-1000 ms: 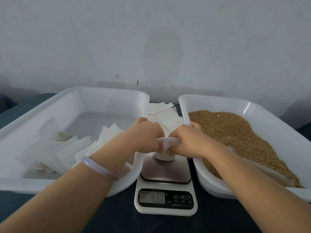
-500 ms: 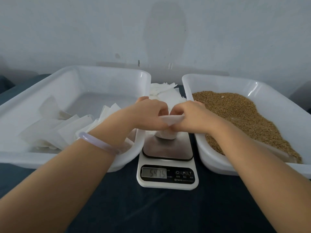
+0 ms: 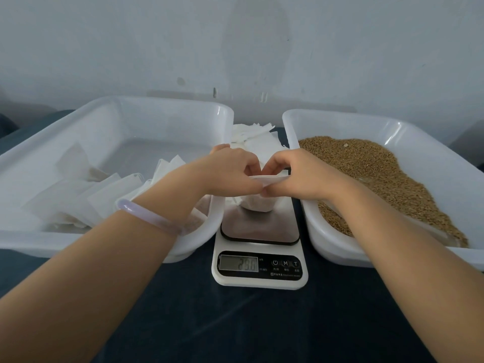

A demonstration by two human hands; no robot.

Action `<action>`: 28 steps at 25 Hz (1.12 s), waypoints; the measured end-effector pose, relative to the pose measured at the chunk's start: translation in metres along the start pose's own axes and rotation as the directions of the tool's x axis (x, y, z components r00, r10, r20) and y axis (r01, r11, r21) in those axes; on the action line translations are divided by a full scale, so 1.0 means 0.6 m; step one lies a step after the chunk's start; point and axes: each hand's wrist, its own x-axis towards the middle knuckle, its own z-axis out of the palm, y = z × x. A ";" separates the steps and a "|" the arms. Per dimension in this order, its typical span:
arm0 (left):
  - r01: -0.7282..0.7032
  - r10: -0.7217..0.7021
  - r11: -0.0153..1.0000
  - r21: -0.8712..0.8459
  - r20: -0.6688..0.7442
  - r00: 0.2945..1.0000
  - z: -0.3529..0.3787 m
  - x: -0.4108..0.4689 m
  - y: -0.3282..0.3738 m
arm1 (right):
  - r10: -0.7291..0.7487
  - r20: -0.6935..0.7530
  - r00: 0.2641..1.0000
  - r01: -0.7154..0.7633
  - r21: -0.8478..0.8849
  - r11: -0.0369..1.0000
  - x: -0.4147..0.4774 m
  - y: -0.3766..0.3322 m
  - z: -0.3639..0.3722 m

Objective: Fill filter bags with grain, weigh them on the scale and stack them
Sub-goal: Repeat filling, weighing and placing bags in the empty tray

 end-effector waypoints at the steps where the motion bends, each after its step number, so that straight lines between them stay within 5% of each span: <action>1: 0.000 0.000 1.000 0.000 0.002 1.000 0.000 0.000 0.000 | 0.001 0.001 1.000 -0.001 -0.002 1.000 0.000 0.000 0.000; 28: 0.033 -0.033 0.999 0.029 0.028 0.999 -0.003 -0.006 0.007 | -0.012 0.015 1.000 0.011 0.014 1.000 0.000 0.006 0.001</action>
